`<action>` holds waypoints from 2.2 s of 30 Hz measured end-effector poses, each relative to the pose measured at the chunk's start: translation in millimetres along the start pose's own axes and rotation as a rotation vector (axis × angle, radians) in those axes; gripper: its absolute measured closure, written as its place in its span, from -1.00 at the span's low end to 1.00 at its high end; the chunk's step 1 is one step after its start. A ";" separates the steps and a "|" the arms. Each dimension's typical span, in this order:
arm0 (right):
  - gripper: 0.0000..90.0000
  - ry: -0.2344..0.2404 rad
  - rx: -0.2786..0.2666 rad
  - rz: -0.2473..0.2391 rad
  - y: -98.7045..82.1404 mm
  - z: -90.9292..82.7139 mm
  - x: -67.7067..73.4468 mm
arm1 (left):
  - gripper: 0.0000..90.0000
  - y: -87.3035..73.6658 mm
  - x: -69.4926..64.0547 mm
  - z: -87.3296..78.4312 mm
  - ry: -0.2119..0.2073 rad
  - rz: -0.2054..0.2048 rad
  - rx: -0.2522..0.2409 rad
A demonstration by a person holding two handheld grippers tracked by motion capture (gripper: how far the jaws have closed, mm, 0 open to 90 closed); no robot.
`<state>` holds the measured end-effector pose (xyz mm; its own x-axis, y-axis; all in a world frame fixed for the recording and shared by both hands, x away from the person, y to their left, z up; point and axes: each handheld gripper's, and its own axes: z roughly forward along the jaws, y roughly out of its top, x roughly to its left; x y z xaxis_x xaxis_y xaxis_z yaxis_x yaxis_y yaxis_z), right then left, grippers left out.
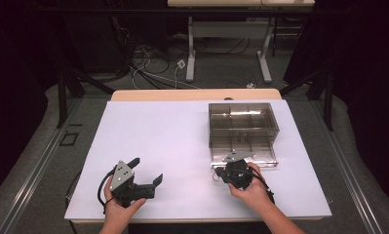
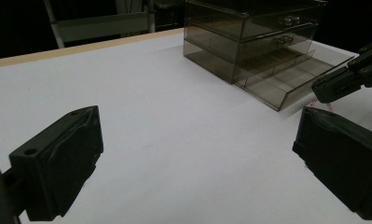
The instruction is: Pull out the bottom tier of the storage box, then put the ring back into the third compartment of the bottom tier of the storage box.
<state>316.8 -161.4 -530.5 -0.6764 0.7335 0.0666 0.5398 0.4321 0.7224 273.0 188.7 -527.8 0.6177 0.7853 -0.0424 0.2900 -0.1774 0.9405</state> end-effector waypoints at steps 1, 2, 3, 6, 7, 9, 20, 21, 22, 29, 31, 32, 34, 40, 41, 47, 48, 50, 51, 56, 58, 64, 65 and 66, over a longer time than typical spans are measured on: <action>0.93 -0.001 -0.015 0.001 -0.1 -0.1 -0.3 | -0.97 0.0 0.0 0.0 0.000 0.000 0.000; 0.93 -0.003 -0.021 0.003 0.1 -0.8 -0.6 | -0.97 0.0 0.0 0.0 0.000 0.000 0.000; 0.93 -0.004 -0.016 0.002 0.2 -1.6 -1.1 | -0.97 0.0 0.0 0.0 0.000 0.000 -0.001; 0.93 -0.006 -0.024 0.007 0.7 -3.6 -2.4 | -0.97 0.1 0.2 0.0 0.002 0.001 -0.001; 0.93 -0.011 -0.039 0.007 0.6 -3.6 -3.0 | -0.97 0.0 0.0 0.1 0.000 -0.002 -0.001; 0.93 -0.013 -0.035 0.014 1.1 -5.9 -3.8 | -0.97 0.0 0.1 0.0 0.000 -0.001 0.000; 0.93 -0.028 -0.085 0.040 2.0 -13.0 -9.9 | -0.97 0.0 0.0 0.1 0.001 -0.003 -0.002; 0.93 -0.030 -0.069 0.033 2.5 -15.1 -11.3 | -0.97 0.0 0.1 0.1 0.001 -0.003 -0.002; 0.93 -0.033 -0.075 0.038 2.5 -15.8 -11.8 | -0.97 0.0 0.1 0.1 0.001 -0.004 -0.002; 0.93 -0.050 -0.105 0.054 3.6 -23.4 -18.8 | -0.97 -0.2 0.1 0.2 0.001 -0.005 -0.002; 0.93 -0.056 -0.112 0.060 3.8 -26.2 -21.4 | -0.97 0.0 0.2 -0.2 -0.003 -0.005 0.003; 0.93 -0.060 -0.108 0.059 3.9 -28.0 -23.1 | -0.97 -0.1 -0.1 0.0 -0.001 -0.007 0.000; 0.93 -0.070 -0.119 0.070 4.0 -30.2 -25.8 | -0.97 0.1 0.1 -0.2 -0.003 -0.005 0.003; 0.93 -0.085 -0.138 0.098 3.7 -36.1 -33.6 | -0.97 0.1 0.4 0.5 -0.003 -0.006 0.003; 0.93 -0.091 -0.138 0.103 3.6 -37.1 -34.7 | -0.97 0.1 0.3 0.5 -0.003 -0.005 0.003; 0.93 -0.114 -0.152 0.127 2.9 -42.9 -44.2 | -0.97 0.2 0.4 0.0 -0.001 -0.004 0.002; 0.93 -0.118 -0.155 0.132 2.6 -44.1 -46.0 | -0.97 0.3 0.4 0.0 -0.002 -0.003 0.001; 0.93 -0.128 -0.163 0.140 2.2 -46.4 -49.6 | -0.97 0.2 0.6 0.1 -0.002 -0.005 0.001; 0.93 -0.129 -0.167 0.142 1.9 -47.3 -51.7 | -0.97 0.3 0.7 0.1 -0.002 -0.006 0.000; 0.93 -0.153 -0.175 0.162 -0.1 -51.5 -59.4 | -0.97 0.6 0.9 0.0 -0.001 -0.004 0.000; 0.93 -0.162 -0.177 0.165 -1.0 -52.9 -61.7 | -0.97 0.6 0.6 0.3 -0.002 -0.004 0.000; 0.93 -0.181 -0.184 0.179 -3.2 -55.4 -69.4 | -0.97 0.5 0.4 0.5 -0.002 -0.003 0.001; 0.93 -0.184 -0.184 0.185 -3.5 -56.3 -70.5 | -0.97 0.6 0.5 0.4 -0.002 -0.003 0.001; 0.93 -0.186 -0.186 0.184 -3.8 -56.8 -71.8 | -0.97 0.6 0.6 0.3 -0.002 -0.004 0.000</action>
<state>334.9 -245.5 -499.0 -0.4631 0.8814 0.0934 0.5323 0.1923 0.8245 273.7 188.9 -527.4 0.6177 0.7850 -0.0470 0.2926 -0.1740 0.9403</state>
